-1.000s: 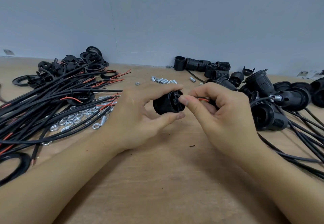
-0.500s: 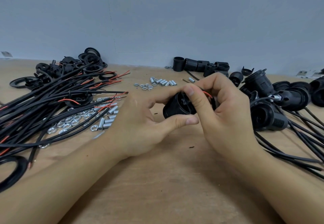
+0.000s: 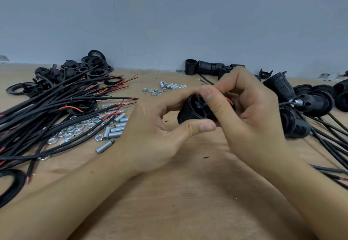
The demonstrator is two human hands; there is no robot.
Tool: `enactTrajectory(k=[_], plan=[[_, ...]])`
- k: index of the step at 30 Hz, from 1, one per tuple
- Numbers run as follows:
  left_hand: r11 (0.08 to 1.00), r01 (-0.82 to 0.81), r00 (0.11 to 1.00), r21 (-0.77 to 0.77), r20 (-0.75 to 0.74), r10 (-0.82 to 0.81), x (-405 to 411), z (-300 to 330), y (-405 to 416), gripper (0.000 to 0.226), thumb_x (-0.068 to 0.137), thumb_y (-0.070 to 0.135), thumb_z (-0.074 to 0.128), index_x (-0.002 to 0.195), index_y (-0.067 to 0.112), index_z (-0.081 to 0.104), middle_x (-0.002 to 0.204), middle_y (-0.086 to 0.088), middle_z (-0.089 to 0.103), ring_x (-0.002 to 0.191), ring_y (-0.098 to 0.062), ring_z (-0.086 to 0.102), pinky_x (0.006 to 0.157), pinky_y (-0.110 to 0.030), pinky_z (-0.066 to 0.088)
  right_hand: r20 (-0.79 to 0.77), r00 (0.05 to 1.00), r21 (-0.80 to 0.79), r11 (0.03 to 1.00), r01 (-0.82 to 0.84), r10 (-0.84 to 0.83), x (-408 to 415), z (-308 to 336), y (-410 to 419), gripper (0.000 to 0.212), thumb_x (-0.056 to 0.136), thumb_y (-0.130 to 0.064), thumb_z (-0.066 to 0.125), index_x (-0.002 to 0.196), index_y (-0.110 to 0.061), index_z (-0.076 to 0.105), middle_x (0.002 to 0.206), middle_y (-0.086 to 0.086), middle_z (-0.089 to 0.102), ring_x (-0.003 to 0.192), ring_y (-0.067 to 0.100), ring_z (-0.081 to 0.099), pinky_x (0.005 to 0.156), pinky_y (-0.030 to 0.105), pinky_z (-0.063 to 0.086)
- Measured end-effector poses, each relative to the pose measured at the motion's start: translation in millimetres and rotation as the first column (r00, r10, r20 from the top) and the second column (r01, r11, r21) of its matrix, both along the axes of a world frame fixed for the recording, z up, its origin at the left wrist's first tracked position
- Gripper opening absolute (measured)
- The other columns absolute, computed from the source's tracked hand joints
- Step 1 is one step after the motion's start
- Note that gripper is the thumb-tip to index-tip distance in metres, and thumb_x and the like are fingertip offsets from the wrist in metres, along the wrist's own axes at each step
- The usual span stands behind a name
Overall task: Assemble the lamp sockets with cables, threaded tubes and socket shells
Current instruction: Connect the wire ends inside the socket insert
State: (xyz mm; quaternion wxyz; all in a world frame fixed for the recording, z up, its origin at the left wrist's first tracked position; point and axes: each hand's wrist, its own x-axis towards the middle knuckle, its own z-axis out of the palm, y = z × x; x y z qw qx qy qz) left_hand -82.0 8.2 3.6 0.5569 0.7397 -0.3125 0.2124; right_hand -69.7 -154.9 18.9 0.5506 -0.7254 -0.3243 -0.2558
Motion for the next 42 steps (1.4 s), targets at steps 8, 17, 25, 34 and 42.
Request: enactTrajectory(k=[8,17,25,34,42], plan=[[0.982,-0.170,0.985,0.084,0.013,0.170,4,-3,14,0.043,0.081,0.032,0.079,0.120,0.018,0.067,0.113,0.007,0.072,0.112,-0.017,0.066,0.096,-0.043,0.052,0.111,0.994,-0.154,0.988,0.004,0.013,1,0,-5,0.015,0.093,-0.011,0.062,0.079,-0.008,0.068,0.072,-0.003,0.059,0.064,0.019,0.056,0.053,0.036,0.044],[0.968,-0.197,0.978,0.153,0.104,0.182,4,3,15,0.038,0.084,0.025,0.075,0.120,0.019,0.066,0.114,0.011,0.071,0.110,-0.009,0.066,0.096,-0.028,0.051,0.059,0.998,-0.068,0.997,0.021,-0.017,3,-2,-2,0.018,0.089,-0.009,0.068,0.098,-0.024,0.073,0.080,-0.012,0.061,0.073,0.015,0.060,0.060,0.034,0.049],[0.940,-0.269,0.960,0.208,0.130,0.246,3,4,17,0.044,0.082,0.027,0.076,0.121,0.009,0.068,0.110,0.004,0.073,0.108,-0.009,0.067,0.095,-0.029,0.051,-0.125,0.990,-0.077,0.994,-0.072,0.062,-2,2,-1,0.007,0.088,-0.014,0.062,0.084,-0.019,0.065,0.077,-0.008,0.063,0.067,0.011,0.055,0.057,0.027,0.043],[0.929,-0.286,0.956,0.234,0.134,0.261,1,5,17,0.044,0.081,0.029,0.076,0.120,0.009,0.069,0.109,0.004,0.073,0.107,-0.007,0.067,0.095,-0.028,0.051,-0.139,0.989,-0.030,0.998,-0.047,0.042,-4,2,4,0.006,0.091,-0.016,0.056,0.087,-0.017,0.061,0.072,-0.008,0.062,0.062,0.009,0.059,0.062,0.025,0.045],[0.921,-0.317,0.945,0.227,0.154,0.287,2,6,17,0.042,0.081,0.030,0.076,0.117,0.008,0.070,0.108,0.003,0.073,0.106,-0.008,0.067,0.094,-0.031,0.051,-0.137,0.990,0.010,1.000,-0.014,0.015,-4,-2,8,0.006,0.090,-0.015,0.058,0.087,-0.018,0.061,0.072,-0.013,0.058,0.063,0.006,0.055,0.060,0.016,0.041]])
